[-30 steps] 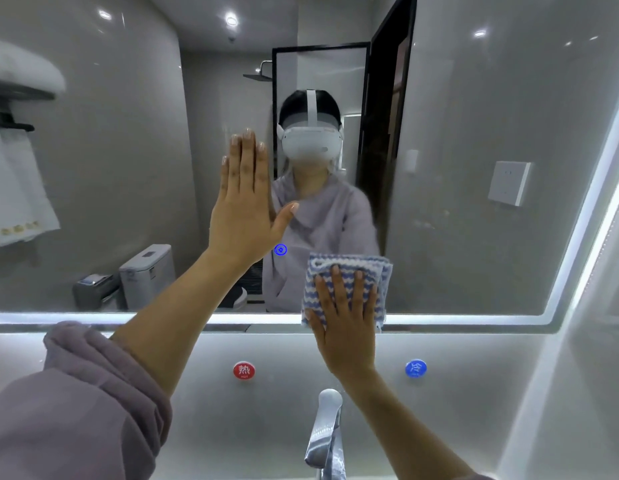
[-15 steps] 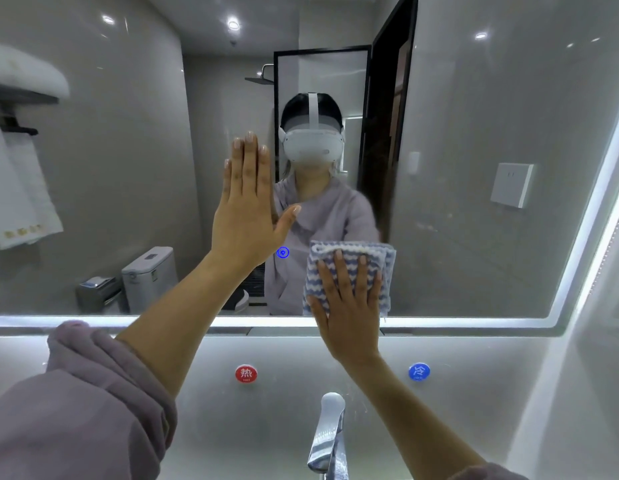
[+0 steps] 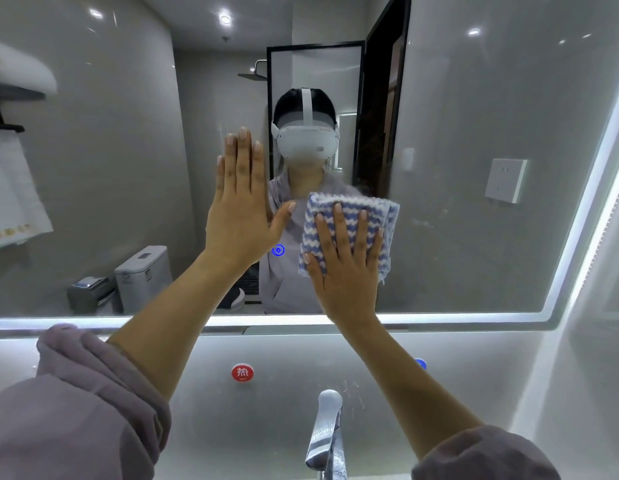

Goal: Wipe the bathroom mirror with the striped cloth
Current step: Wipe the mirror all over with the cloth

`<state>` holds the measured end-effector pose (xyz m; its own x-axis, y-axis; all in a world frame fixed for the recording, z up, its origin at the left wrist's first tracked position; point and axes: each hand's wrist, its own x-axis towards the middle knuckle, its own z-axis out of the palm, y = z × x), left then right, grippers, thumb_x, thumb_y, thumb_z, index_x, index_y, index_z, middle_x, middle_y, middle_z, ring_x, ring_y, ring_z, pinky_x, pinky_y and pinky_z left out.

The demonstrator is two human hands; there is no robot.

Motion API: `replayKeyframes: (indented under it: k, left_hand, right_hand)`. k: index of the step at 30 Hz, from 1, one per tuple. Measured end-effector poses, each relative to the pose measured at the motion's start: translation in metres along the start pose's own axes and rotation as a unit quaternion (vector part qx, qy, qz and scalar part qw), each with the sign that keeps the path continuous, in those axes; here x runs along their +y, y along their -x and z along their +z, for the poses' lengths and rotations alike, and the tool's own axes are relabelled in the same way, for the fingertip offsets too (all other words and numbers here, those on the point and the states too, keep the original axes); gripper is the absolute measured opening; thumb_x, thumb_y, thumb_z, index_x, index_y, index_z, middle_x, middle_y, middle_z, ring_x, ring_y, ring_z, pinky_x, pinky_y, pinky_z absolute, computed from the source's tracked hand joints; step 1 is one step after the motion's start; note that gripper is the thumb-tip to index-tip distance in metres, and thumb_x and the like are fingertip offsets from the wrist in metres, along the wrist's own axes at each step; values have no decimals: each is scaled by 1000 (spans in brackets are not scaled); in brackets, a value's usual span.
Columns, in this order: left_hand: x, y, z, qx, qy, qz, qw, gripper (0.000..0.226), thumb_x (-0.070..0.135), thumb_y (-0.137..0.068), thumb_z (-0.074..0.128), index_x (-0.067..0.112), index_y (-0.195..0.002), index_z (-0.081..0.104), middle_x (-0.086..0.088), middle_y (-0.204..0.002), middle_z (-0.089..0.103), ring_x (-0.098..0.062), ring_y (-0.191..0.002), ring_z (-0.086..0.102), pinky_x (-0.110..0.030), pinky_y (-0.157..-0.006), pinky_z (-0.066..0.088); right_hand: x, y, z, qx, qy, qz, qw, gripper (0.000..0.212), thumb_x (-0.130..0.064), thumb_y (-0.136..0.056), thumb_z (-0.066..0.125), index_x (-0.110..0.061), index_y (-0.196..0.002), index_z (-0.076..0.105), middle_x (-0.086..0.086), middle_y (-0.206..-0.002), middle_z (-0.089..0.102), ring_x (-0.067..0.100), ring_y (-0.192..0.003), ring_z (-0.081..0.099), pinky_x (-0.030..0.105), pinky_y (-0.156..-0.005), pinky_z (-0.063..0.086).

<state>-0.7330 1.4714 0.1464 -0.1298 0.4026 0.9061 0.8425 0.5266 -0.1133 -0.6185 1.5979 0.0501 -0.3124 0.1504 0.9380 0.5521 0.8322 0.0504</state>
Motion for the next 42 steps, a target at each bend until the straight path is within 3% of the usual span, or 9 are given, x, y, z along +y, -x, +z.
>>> replayKeyframes:
  k: [3,6,10,17,21,25,33,38,42]
  left_hand:
    - [0,1,-1,6,-1,6,1000,88,59,-94,27,-4,-148,1,-26,-157,0,-38,-147,-2,-45,-121,0]
    - [0,1,-1,8,1,8,1000,87,59,-94,26,-5,-148,2,-27,-157,0,-39,-147,-2,-45,-121,1]
    - [0,0,-1,7,2,8,1000,87,58,-94,27,-5,-148,2,-26,-157,0,-38,-147,-2,-47,-121,4]
    - [-2,0,0,22,8,20,1000,86,55,-95,34,-5,-148,6,-27,-157,4,-39,-146,1,-46,-121,4]
    - [-2,1,0,23,9,21,999,86,55,-94,34,-5,-149,5,-27,-157,3,-38,-147,-1,-44,-121,1]
    - [0,1,-1,18,8,17,1000,86,56,-93,32,-4,-149,3,-26,-157,1,-38,-147,-2,-43,-121,-1]
    - [3,1,-5,6,5,11,1000,86,55,-93,29,-5,-149,3,-26,-157,0,-39,-147,-3,-43,-121,-1]
    - [4,1,-4,0,8,5,1000,87,58,-92,24,-6,-148,3,-27,-157,0,-40,-146,-3,-47,-121,1]
    - [4,1,-4,0,9,5,1000,88,58,-92,23,-6,-148,3,-27,-157,-1,-40,-146,-3,-47,-121,0]
  right_hand:
    - [2,40,11,-11,-19,-24,999,63,-50,-100,26,-26,-154,3,2,-160,7,32,-148,-2,52,-119,2]
    - [9,77,17,-44,-6,-57,997,59,-46,-99,29,-26,-152,14,0,-159,13,29,-148,-3,49,-119,-2]
    - [18,90,16,-86,0,-81,993,53,-45,-101,20,-24,-149,24,1,-158,19,31,-147,5,48,-120,-2]
    - [36,89,8,-127,17,-100,987,50,-40,-101,26,-21,-148,32,5,-155,31,37,-145,18,50,-119,6]
    - [70,91,0,-108,12,-68,992,55,-41,-102,20,-24,-153,14,1,-160,15,30,-148,1,47,-120,1]
    - [114,94,-10,-86,9,-34,996,57,-44,-101,19,-26,-153,6,-4,-162,-3,29,-148,-2,47,-120,1]
    - [195,104,-24,-99,20,44,994,59,-46,-102,14,-21,-154,1,2,-162,-7,34,-147,-6,48,-120,-4]
    - [225,103,-37,-127,1,170,977,60,-44,-101,8,-19,-153,-8,15,-160,2,42,-146,-1,60,-117,6]
    - [219,101,-38,-132,1,192,972,61,-44,-101,13,-17,-153,-8,19,-159,5,43,-146,0,63,-116,7]
